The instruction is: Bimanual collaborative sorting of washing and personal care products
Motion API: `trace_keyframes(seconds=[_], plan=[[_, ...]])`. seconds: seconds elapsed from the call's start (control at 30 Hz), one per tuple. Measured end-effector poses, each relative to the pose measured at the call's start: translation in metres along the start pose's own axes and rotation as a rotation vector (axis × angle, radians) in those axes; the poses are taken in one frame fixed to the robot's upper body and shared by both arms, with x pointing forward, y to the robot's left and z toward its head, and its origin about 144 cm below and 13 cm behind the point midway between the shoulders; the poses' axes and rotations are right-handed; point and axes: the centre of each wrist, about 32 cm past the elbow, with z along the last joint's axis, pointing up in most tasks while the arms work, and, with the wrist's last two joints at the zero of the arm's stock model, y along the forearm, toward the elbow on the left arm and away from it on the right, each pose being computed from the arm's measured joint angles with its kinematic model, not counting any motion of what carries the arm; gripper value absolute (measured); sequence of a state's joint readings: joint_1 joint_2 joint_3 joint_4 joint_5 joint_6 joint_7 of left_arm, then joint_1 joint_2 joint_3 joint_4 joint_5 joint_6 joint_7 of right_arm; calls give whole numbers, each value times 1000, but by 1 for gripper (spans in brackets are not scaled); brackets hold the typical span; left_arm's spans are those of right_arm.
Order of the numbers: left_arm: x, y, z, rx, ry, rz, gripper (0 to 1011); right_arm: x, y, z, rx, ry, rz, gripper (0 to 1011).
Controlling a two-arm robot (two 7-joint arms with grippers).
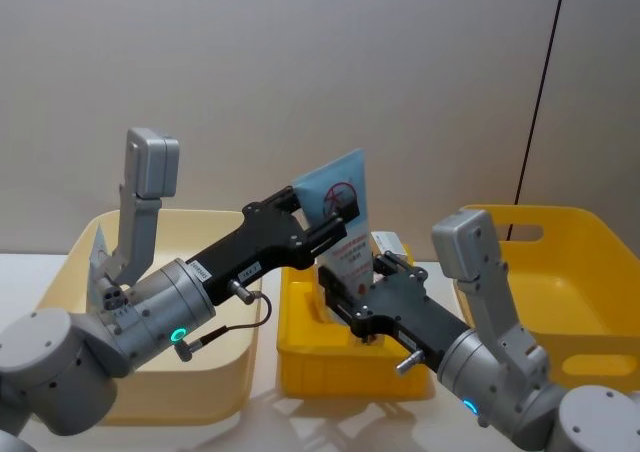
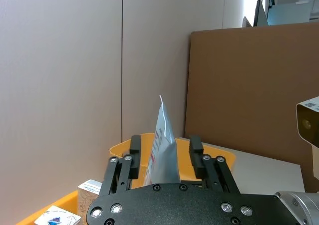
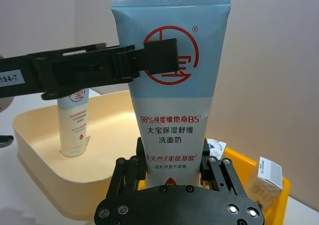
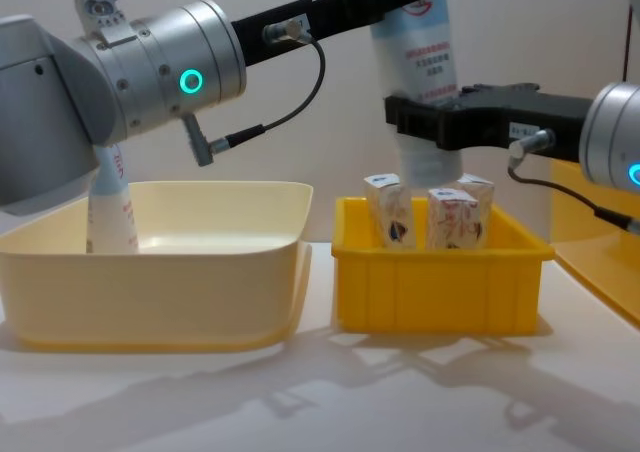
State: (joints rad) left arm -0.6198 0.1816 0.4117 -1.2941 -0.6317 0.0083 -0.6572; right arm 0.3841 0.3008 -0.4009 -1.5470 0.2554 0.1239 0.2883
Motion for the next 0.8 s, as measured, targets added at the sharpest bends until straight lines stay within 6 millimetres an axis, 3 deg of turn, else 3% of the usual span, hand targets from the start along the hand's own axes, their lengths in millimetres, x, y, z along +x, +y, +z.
trace_keyframes(seconds=[0.43,0.8], plan=[[0,0,0,0,0,0,968,10,-9,-4,-4,-34,-120,504],[0,0,0,0,0,0,1003,29,-25,-7,10,-76,-284,453]])
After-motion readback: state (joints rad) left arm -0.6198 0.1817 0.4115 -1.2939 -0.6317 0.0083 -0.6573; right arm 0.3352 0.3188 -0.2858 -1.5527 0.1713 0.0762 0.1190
